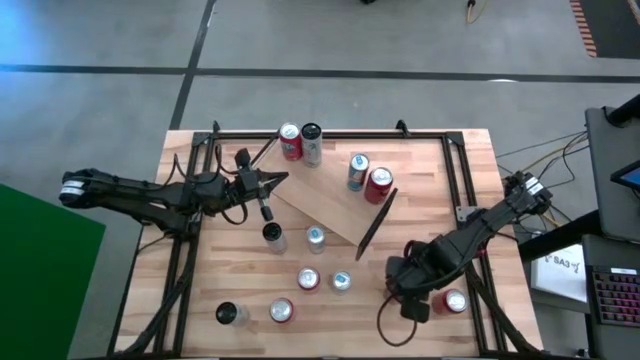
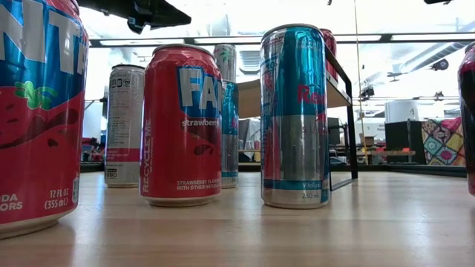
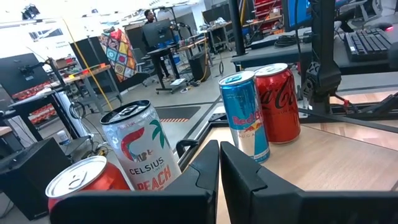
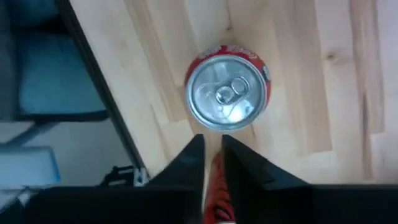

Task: Place canned beverage on shelf
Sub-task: Put the red/white soda can on the shelf

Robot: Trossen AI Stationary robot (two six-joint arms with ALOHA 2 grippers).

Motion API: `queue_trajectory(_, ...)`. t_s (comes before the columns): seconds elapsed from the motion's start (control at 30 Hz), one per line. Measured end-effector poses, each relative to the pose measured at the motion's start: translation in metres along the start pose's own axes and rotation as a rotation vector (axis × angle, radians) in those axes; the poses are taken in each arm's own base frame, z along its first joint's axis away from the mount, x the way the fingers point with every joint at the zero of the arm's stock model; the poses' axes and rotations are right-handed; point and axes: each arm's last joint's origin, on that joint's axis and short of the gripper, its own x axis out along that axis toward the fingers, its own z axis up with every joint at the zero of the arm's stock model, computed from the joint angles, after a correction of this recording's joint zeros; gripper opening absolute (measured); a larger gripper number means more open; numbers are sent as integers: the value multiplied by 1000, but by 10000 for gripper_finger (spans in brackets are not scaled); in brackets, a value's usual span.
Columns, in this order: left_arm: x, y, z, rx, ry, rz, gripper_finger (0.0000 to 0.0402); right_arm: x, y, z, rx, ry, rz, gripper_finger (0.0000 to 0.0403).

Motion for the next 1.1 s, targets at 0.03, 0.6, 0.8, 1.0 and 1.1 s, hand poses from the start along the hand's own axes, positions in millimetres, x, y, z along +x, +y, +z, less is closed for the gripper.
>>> queue_trajectory(0.03, 0, 0, 0, 0, 0, 0, 0, 0, 0, 0, 23, -9, -4, 62)
queue_trajectory(0.6, 0, 0, 0, 1, -1, 0, 0, 19, 8, 2, -114, -41, -122, 331)
queue_trajectory(0.8, 0, 0, 0, 1, -1, -1, 0, 27, 9, 5, -152, -31, -155, 337)
queue_trajectory(1.0, 0, 0, 0, 3, -1, -1, 0, 43, 13, 11, -171, 1, -174, 334)
queue_trajectory(1.1, 0, 0, 0, 8, -3, 0, 0, 49, 14, 12, -198, 14, -186, 337)
